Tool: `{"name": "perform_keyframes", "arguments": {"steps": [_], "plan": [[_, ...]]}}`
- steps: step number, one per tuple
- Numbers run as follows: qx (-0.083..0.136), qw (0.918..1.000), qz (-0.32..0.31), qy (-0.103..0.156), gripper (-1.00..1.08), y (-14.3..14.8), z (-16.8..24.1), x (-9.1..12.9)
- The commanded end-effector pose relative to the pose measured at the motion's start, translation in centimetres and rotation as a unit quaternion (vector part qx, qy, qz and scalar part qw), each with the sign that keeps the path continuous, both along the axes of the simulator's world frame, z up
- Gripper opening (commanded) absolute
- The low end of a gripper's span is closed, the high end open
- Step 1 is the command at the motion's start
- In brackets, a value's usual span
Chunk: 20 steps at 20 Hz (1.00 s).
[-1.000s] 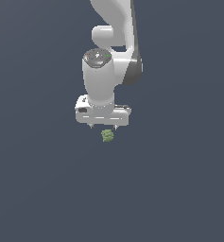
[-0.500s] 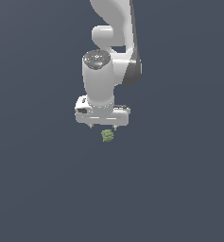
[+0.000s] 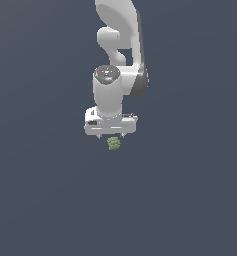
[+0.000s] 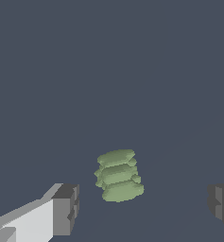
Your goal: Pick up the object and move it to a goal position.
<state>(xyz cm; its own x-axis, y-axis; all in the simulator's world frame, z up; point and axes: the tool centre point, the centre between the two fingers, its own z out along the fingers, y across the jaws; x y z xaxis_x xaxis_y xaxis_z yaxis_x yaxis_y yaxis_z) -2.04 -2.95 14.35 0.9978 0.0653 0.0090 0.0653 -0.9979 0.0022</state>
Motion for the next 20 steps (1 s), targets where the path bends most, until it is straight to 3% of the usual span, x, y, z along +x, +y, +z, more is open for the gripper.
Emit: {"name": "perform_keyframes", "arguments": {"steps": [1, 10, 20], "plan": [[0.000, 0.9996, 0.028, 0.001, 1.00, 0.3, -1.4, -0.8], [0.000, 0.9955, 0.095, 0.004, 1.00, 1.0, -4.6, -2.8], [0.000, 0.9947, 0.103, 0.005, 1.00, 1.1, -5.5, -3.1]]}}
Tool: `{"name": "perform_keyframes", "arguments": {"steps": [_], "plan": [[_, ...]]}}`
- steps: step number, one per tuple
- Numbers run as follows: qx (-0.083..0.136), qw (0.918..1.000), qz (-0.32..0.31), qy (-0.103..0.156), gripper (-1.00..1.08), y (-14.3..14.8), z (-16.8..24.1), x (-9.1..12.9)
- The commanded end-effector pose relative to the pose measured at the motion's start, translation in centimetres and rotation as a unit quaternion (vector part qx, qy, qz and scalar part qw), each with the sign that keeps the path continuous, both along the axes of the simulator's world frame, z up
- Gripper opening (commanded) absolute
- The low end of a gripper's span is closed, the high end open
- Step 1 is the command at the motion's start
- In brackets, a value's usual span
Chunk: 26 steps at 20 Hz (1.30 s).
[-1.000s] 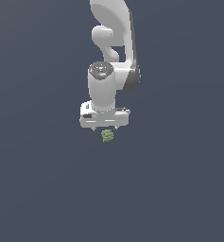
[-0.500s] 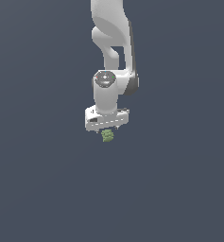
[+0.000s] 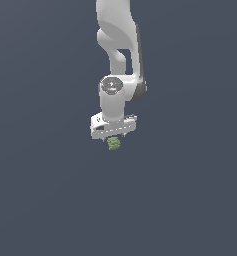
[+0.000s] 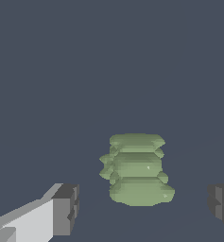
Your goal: Pick up the object and move it to a goal position.
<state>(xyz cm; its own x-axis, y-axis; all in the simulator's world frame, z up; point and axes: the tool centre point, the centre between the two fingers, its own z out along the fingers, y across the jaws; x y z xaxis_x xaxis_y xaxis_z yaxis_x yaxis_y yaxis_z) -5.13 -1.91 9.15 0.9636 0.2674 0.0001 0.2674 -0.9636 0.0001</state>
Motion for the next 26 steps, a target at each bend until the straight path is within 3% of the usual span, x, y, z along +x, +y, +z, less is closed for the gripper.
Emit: {"name": "perform_keyframes", "arguments": {"steps": [1, 14, 15, 26], "plan": [[0.000, 1.0000, 0.000, 0.000, 1.00, 0.0, -0.6, 0.0], [0.000, 1.0000, 0.002, 0.000, 1.00, 0.0, -4.8, -0.1], [0.000, 1.0000, 0.002, 0.000, -1.00, 0.0, -4.8, -0.1], [0.000, 1.0000, 0.002, 0.000, -1.00, 0.0, -4.7, -0.1]]}}
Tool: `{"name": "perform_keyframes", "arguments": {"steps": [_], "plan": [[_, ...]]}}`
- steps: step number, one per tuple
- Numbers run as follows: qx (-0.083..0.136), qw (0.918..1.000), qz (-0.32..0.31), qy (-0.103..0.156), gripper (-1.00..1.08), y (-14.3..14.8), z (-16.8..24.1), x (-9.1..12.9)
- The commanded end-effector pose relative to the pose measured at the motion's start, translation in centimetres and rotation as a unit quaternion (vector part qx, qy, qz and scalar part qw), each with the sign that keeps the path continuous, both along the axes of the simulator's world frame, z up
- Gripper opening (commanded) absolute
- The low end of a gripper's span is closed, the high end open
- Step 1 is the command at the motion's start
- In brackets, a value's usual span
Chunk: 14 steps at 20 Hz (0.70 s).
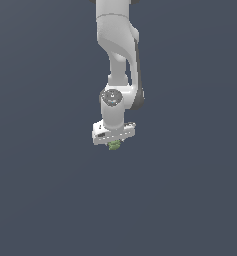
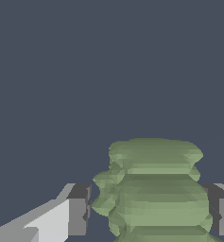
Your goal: Pick up the object and move it to a goal position.
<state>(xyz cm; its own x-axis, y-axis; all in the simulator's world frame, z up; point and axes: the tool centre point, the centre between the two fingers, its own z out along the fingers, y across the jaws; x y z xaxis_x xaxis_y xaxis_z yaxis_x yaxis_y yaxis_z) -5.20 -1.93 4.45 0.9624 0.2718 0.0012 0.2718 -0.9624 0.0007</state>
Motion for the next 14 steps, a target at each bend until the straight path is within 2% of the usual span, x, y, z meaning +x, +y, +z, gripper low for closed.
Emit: {"name": "perform_keyframes", "arguments": {"steps": [1, 5, 14], "plan": [[0.000, 1.0000, 0.000, 0.000, -1.00, -0.1, 0.0, -0.1], [0.000, 1.0000, 0.000, 0.000, -1.00, -1.2, 0.6, -0.6], [0.000, 1.0000, 0.000, 0.000, -1.00, -5.8, 3.0, -3.0]]}}
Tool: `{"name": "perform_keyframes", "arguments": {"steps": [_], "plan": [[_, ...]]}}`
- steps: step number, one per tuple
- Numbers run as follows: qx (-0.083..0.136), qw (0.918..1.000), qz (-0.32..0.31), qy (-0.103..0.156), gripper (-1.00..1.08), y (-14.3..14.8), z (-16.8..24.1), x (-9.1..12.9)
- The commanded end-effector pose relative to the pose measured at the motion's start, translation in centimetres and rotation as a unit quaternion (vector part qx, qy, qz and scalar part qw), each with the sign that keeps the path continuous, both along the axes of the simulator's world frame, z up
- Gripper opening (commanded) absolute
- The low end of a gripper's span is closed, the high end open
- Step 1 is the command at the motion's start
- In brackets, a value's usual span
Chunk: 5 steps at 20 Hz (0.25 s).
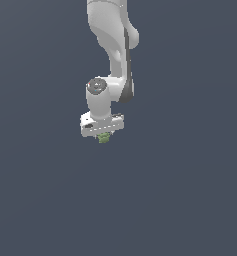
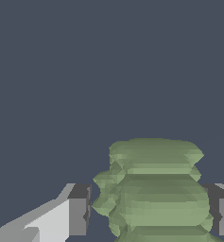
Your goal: Pick up the object and move it to a goal position.
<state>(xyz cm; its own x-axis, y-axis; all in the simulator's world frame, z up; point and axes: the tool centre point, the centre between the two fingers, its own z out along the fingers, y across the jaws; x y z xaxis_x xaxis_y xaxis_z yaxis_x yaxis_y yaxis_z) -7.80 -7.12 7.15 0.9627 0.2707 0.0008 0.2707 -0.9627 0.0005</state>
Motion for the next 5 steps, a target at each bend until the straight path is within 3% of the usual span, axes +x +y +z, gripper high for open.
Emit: {"name": "perform_keyframes", "arguments": {"steps": [1, 5], "plan": [[0.000, 1.0000, 0.001, 0.000, -1.00, -0.92, 0.49, -0.47], [0.000, 1.0000, 0.001, 0.000, -1.00, -1.44, 0.76, -0.61]]}}
